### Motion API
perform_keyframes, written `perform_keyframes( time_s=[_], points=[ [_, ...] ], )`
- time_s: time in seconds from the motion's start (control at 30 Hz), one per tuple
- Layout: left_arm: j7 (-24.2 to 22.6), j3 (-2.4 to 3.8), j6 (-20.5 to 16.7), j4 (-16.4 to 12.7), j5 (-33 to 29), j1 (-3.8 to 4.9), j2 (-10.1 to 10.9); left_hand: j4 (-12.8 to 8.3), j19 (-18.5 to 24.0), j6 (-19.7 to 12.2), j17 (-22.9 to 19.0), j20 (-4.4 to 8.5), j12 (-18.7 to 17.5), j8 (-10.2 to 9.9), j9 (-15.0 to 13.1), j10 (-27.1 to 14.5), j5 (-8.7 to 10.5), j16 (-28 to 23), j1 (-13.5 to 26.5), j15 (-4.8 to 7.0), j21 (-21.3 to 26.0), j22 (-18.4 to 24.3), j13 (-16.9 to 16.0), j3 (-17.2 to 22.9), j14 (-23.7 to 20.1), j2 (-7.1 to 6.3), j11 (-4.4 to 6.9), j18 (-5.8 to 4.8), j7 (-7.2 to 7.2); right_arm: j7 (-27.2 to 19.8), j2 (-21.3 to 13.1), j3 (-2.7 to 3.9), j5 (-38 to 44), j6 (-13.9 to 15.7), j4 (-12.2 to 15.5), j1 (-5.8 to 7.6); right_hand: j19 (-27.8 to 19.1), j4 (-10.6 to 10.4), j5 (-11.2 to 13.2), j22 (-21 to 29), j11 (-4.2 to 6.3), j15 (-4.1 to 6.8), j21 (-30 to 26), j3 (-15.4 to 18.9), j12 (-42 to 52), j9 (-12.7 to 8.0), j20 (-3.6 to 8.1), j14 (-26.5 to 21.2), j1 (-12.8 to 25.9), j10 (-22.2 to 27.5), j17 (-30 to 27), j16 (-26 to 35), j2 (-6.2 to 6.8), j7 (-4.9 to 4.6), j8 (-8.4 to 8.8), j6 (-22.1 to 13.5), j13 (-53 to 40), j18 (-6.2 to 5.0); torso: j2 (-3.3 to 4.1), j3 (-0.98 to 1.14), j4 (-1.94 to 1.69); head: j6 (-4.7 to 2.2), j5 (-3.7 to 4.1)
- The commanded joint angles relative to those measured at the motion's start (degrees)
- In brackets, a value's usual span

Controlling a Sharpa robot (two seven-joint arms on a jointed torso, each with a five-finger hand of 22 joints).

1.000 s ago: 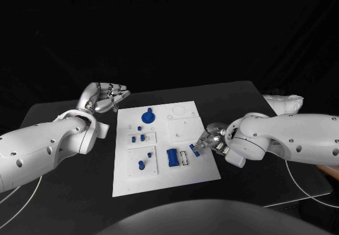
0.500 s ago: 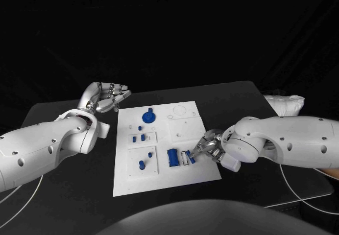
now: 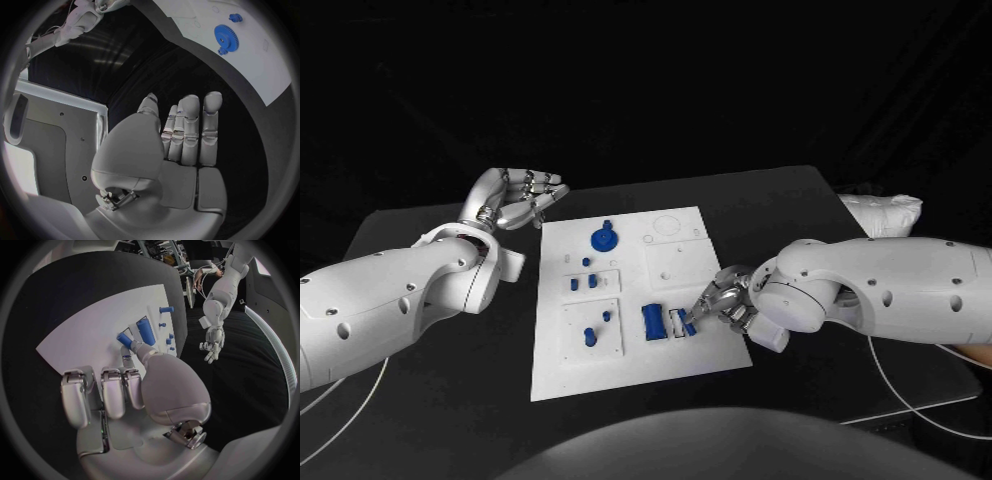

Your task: Assemble the parts on the task board

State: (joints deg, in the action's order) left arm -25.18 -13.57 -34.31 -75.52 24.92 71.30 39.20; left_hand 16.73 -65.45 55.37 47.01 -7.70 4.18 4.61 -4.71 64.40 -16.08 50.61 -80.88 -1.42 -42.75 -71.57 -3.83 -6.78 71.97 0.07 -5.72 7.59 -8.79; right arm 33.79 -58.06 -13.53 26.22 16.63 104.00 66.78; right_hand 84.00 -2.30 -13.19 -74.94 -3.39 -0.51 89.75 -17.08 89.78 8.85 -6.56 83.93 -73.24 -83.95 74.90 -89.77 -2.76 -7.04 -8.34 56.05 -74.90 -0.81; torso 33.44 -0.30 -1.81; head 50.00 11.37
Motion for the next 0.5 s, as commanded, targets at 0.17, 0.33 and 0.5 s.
perform_keyframes(
  time_s=[0.17, 0.33, 0.5],
  points=[
    [-0.2, 0.04, 0.7, -0.1, 0.2, 0.05, 0.0, 0.0, -0.4, -0.2, -0.1, -0.06, 0.0, -0.2, 0.1, 0.2, -0.17, -0.1, 0.0, -0.20, 0.2, 0.0, 0.0, -0.2, 0.0, 0.67, 0.04, 0.82, -0.24, 0.1, 0.4, -0.01, -0.3, -0.7, 0.0, -0.07, 6.0, -0.1, 0.3, -15.1, -0.26, 0.16, 0.3, 0.5, 0.2, -0.1, 0.12, 6.1, 0.3, -6.1, 15.1, -0.2, 0.44, -0.24, 0.31, 0.4, -15.1, 0.81, -0.01, 0.02, 0.03, 0.00, 0.01],
    [-0.2, 0.04, 0.8, -0.1, 0.2, 0.05, 0.0, 0.0, -0.4, -0.2, -0.1, -0.06, 0.0, -0.2, 0.1, 0.2, -0.17, -0.1, 0.0, -0.20, 0.2, 0.0, 0.0, -0.2, 0.0, 0.67, 0.04, 0.82, -0.24, 0.3, 0.7, -0.01, -0.3, -0.6, -0.2, -0.07, 6.0, -0.1, 0.4, -15.1, -0.27, 0.17, 0.3, 0.6, 0.2, -0.2, 0.11, 6.1, 0.3, -6.1, 15.1, -0.2, 0.50, -0.25, 0.40, 0.4, -15.1, 0.81, -0.01, 0.01, 0.00, 0.00, 0.13],
    [-0.2, 0.04, 0.8, -0.2, 0.2, 0.05, 0.0, 0.0, -0.4, -0.2, 0.0, -0.05, 0.0, -0.2, 0.1, 0.2, -0.17, -0.2, -0.1, -0.19, 0.3, 0.0, 0.0, -0.2, 0.1, 0.70, 0.04, 0.83, -0.24, 0.6, 1.0, -0.01, 0.0, -0.7, -0.4, -0.07, 6.0, -0.1, 0.5, -15.1, -0.28, 0.18, 0.3, 0.6, 0.2, -0.2, 0.11, 6.1, 0.3, -6.1, 15.1, -0.2, 0.52, -0.26, 0.44, 0.4, -15.1, 0.81, 0.05, -0.03, -0.01, 0.00, 0.29]
  ],
)
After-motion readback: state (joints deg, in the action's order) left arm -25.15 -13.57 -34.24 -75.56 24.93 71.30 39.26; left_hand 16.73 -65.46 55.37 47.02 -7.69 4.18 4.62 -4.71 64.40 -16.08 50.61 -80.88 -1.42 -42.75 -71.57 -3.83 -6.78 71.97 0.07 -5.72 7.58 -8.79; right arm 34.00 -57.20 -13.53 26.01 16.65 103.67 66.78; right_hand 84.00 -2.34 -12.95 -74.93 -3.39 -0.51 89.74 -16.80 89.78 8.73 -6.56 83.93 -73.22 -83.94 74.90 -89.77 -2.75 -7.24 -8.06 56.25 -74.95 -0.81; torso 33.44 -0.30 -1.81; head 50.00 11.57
